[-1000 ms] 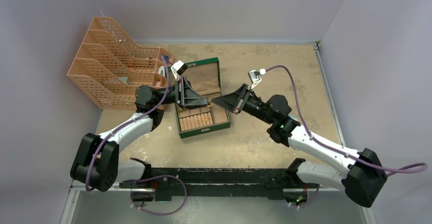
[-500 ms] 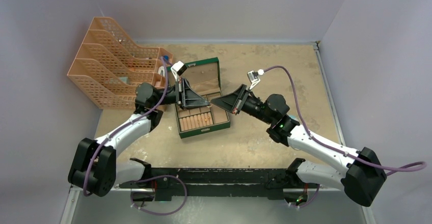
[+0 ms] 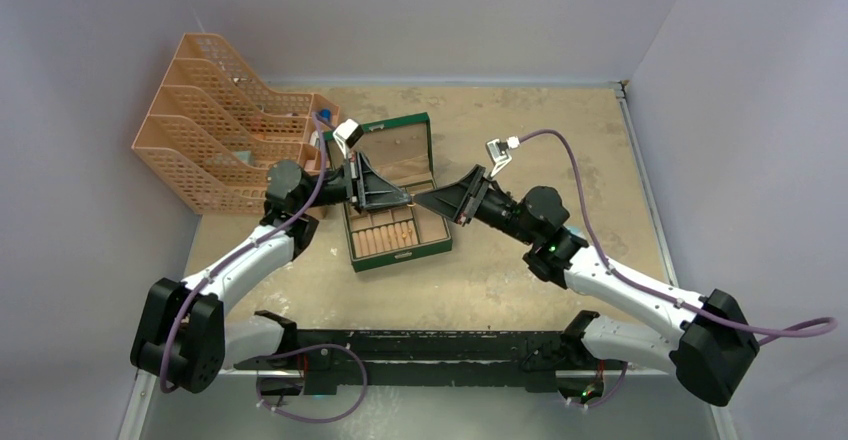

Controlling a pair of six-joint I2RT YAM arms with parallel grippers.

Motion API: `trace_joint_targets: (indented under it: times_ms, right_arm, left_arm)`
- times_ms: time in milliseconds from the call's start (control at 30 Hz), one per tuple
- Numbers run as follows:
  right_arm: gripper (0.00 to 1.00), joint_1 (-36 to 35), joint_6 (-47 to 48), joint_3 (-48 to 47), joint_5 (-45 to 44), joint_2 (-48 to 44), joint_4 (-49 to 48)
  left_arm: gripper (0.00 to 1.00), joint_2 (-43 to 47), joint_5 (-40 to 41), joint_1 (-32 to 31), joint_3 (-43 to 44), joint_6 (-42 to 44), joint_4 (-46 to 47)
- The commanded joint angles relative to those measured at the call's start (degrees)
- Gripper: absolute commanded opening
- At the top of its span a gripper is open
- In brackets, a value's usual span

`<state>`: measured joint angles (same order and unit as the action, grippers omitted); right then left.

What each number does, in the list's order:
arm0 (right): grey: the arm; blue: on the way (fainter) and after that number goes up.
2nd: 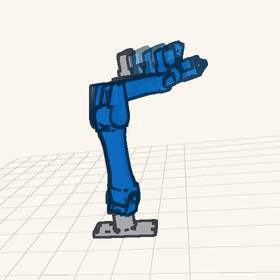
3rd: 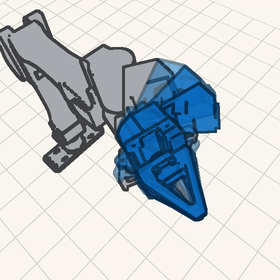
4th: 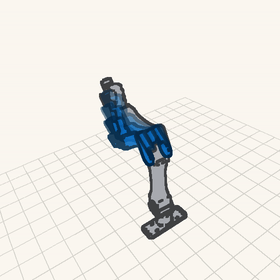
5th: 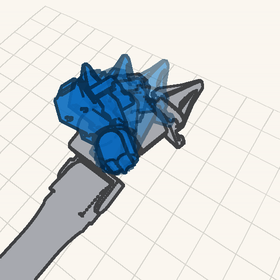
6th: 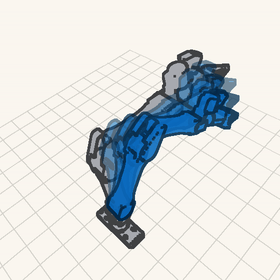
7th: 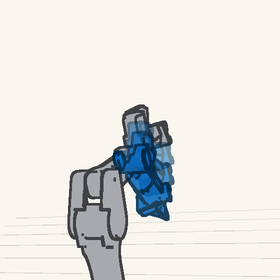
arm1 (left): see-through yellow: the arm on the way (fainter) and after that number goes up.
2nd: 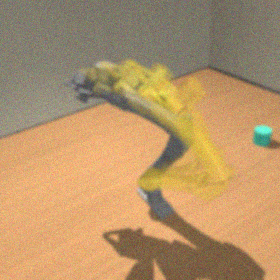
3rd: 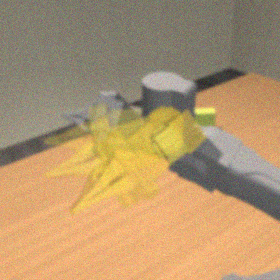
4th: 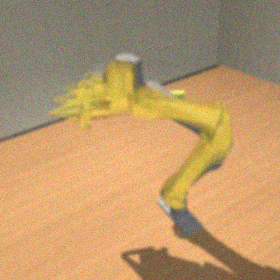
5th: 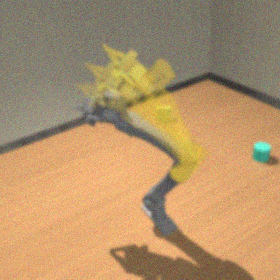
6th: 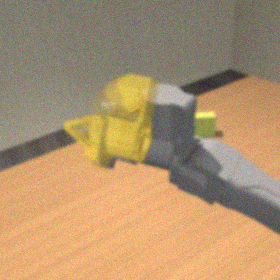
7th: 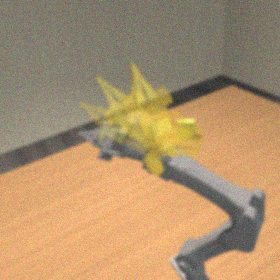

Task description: Organize the mixed jewelry

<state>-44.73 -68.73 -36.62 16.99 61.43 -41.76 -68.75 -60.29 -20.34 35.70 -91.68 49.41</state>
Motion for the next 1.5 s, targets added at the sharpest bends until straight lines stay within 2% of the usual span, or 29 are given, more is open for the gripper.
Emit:
trace_joint_targets:
  times_ms: [0,133,267,333,567,600,667,767,867,967,1133,1300,1467]
  right_arm:
    - [0.37,-0.38,0.80,-0.02,-0.48,-0.78,-2.70]
    - [0.34,-0.41,0.74,-0.16,0.06,0.10,-2.91]
    - [0.20,-0.40,0.37,0.26,0.06,0.09,-4.26]
    - [0.16,-0.36,0.18,0.25,-0.28,0.05,-4.50]
    - [0.12,-0.36,0.06,-0.36,-1.49,1.31,-4.45]
    - [0.11,-0.36,-0.05,-0.46,-1.64,1.44,-4.32]
    - [0.01,-0.38,-0.21,-0.55,-1.59,1.76,-4.13]
    - [0.00,-0.36,-0.15,-0.68,-1.31,1.96,-3.36]
    - [0.00,-0.36,0.88,-0.98,-1.35,1.21,1.01]
    - [0.00,-0.36,3.58,-1.61,-1.99,0.38,7.28]
    - [0.00,-0.43,11.61,-7.86,-5.88,3.57,23.49]
    - [0.00,-1.72,17.30,-16.09,-9.13,10.89,35.84]
    - [0.00,-7.51,20.31,-25.41,-19.88,19.78,46.81]
  left_arm:
    - [0.00,1.38,2.16,-0.05,2.53,1.65,1.04]
    - [0.00,1.51,2.52,-0.05,2.45,1.59,1.03]
    - [0.00,1.51,2.54,-0.05,2.31,1.51,0.97]
    - [0.00,1.52,2.50,-0.05,2.20,1.55,1.04]
    - [0.00,1.51,2.07,-0.05,1.87,1.40,1.35]
    - [0.00,1.54,2.05,-0.05,1.76,1.49,1.39]
    - [0.00,1.64,2.04,-0.05,1.50,1.57,1.32]
    - [0.02,2.57,2.55,-0.05,1.01,3.07,0.00]
    - [0.24,5.50,4.72,0.22,1.01,8.76,-9.06]
    - [0.42,10.09,10.75,1.57,1.86,18.16,-27.61]
    - [0.48,18.46,31.49,5.96,5.55,32.06,-65.05]
    - [0.49,23.29,45.27,6.54,10.44,43.55,-76.73]
    - [0.51,22.64,55.87,6.54,16.67,52.59,-83.36]
